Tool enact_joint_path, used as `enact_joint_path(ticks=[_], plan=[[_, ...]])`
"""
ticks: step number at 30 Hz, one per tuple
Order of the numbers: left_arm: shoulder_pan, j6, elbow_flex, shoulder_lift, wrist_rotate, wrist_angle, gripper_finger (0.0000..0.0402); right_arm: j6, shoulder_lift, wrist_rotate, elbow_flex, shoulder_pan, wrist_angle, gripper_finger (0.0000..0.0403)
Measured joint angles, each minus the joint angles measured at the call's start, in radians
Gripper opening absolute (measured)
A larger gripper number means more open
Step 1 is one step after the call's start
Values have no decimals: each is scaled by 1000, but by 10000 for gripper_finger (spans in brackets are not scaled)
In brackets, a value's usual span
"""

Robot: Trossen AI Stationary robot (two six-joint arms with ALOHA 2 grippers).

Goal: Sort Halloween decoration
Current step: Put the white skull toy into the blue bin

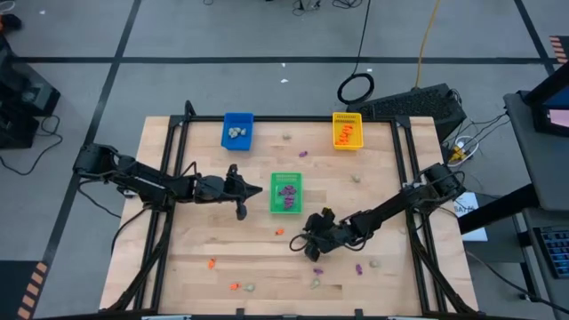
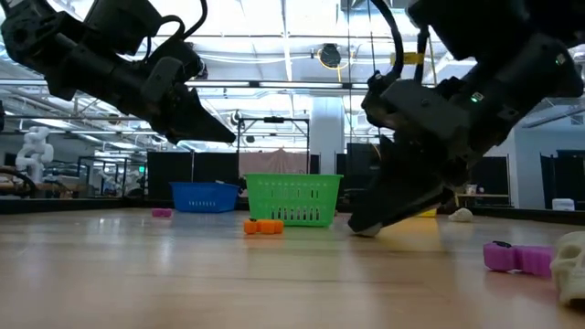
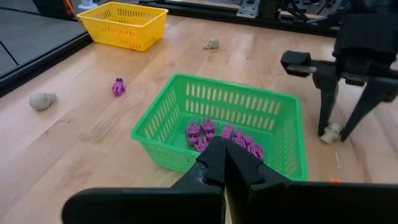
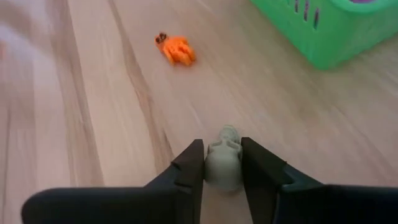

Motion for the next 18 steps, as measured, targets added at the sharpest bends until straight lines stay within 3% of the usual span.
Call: enact_joint_path(ticks=[7,18], plan=[[0,0,0,0,0,2,0,-97,-166,-23,-7,-32,-144,67],[0,-4,0,0,-25,4,0,-256,-439,-2,-3,-122,-197,67]])
